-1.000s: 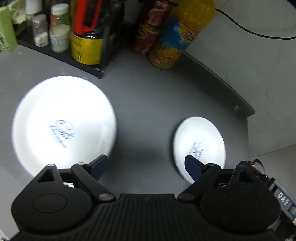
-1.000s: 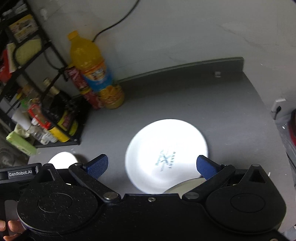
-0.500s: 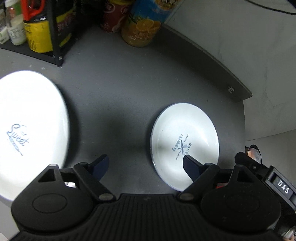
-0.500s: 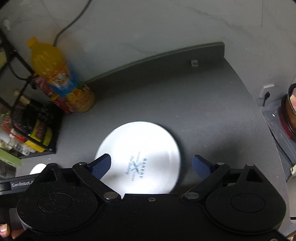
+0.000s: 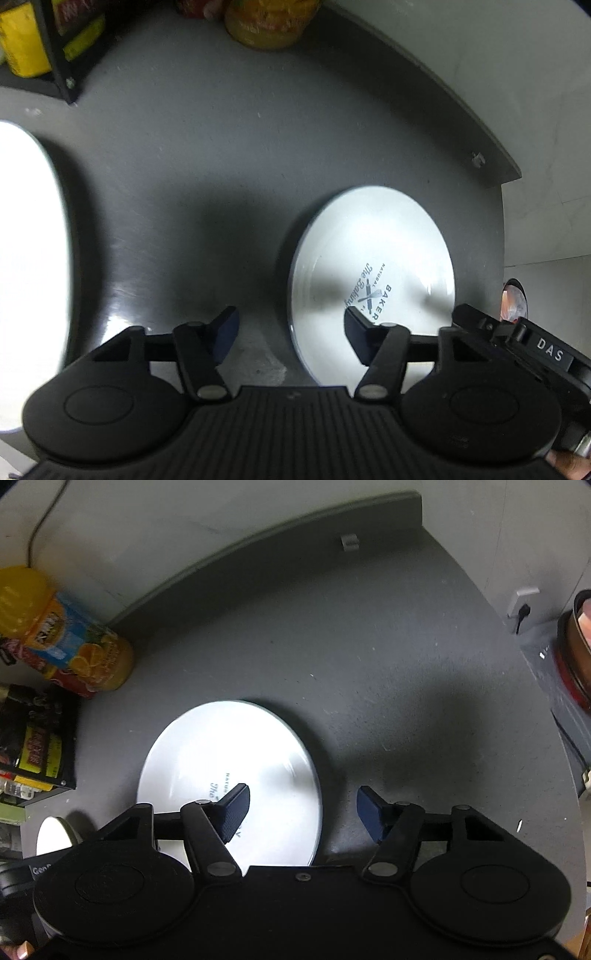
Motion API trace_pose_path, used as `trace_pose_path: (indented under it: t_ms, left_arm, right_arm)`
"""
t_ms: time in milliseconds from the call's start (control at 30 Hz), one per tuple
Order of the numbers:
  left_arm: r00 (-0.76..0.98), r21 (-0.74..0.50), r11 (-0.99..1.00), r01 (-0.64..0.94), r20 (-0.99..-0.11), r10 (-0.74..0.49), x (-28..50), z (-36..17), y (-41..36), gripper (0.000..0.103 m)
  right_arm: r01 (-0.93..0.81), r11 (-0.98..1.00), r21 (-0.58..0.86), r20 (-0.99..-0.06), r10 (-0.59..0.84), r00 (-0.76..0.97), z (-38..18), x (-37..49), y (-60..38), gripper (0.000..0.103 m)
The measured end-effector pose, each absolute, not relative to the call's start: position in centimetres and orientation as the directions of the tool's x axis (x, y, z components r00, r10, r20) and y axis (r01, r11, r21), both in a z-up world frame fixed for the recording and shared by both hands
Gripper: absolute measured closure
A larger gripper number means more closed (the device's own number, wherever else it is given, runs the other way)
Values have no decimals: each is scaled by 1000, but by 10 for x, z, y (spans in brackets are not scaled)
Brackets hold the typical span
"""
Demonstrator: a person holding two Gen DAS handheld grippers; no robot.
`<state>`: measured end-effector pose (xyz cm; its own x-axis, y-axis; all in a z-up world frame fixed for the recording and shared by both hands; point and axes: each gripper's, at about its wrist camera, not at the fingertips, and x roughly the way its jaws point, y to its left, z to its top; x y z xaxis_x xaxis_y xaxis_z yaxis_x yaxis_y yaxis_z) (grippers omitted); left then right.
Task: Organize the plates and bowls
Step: 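Move both grippers to the rim of the small 'The Bakery' plate, then close both grippers on the 'The Bakery' plate rim and lift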
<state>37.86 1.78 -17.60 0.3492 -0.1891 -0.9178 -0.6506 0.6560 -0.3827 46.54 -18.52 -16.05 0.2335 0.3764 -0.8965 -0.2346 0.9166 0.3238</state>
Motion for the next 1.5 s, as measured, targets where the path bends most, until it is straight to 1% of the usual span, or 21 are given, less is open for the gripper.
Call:
trace_pose_path:
  t_ms: [100, 167, 267, 300, 433, 500, 633, 700, 767, 867, 1000, 1167, 1367, 1500]
  left_arm:
    - [333, -393, 644, -656, -917, -220, 383, -186, 17, 57]
    - [320, -391, 642, -659, -919, -231, 385, -190, 16, 61]
    - [308, -389, 650, -653, -920, -241, 388, -196, 16, 71]
    - [304, -392, 649, -652, -919, -250, 389, -198, 16, 74]
    - [313, -408, 644, -647, -912, -264, 393, -201, 18, 80]
    - [313, -415, 642, -645, -910, -273, 396, -202, 18, 86]
    - [309, -416, 633, -653, -909, -279, 399, -204, 18, 87]
    - [312, -416, 633, -653, -909, -276, 398, -204, 18, 87]
    - [314, -417, 635, -650, -909, -275, 398, -203, 17, 87]
    - [317, -418, 633, -652, -908, -274, 396, -203, 19, 91]
    - [350, -436, 628, -645, -899, -265, 392, -197, 23, 92]
    - [385, -451, 617, -645, -889, -247, 388, -187, 33, 93]
    - [427, -467, 619, -631, -876, -225, 379, -172, 41, 93]
    - [447, -471, 608, -639, -871, -205, 371, -165, 44, 93]
  right_arm:
    - [-218, 921, 324, -908, 367, 203, -168, 472, -184, 49]
    - [-215, 920, 328, -912, 367, 182, -174, 476, -182, 51]
    - [-206, 926, 315, -923, 350, 160, -181, 480, -180, 51]
    - [-205, 927, 313, -925, 346, 154, -183, 481, -180, 53]
    - [-211, 924, 320, -928, 350, 125, -189, 485, -179, 59]
    - [-214, 924, 316, -933, 344, 110, -193, 487, -176, 62]
    - [-230, 919, 320, -931, 350, 101, -194, 493, -170, 66]
    - [-243, 912, 331, -929, 360, 85, -194, 494, -167, 78]
    - [-251, 910, 331, -929, 361, 82, -194, 493, -165, 79]
    - [-267, 909, 320, -930, 356, 96, -191, 491, -167, 84]
    - [-267, 895, 358, -909, 399, 119, -184, 490, -172, 90]
    - [-293, 872, 392, -883, 446, 146, -171, 487, -169, 94]
    - [-315, 846, 429, -855, 493, 158, -157, 483, -167, 95]
    - [-346, 835, 429, -849, 503, 162, -150, 478, -160, 95]
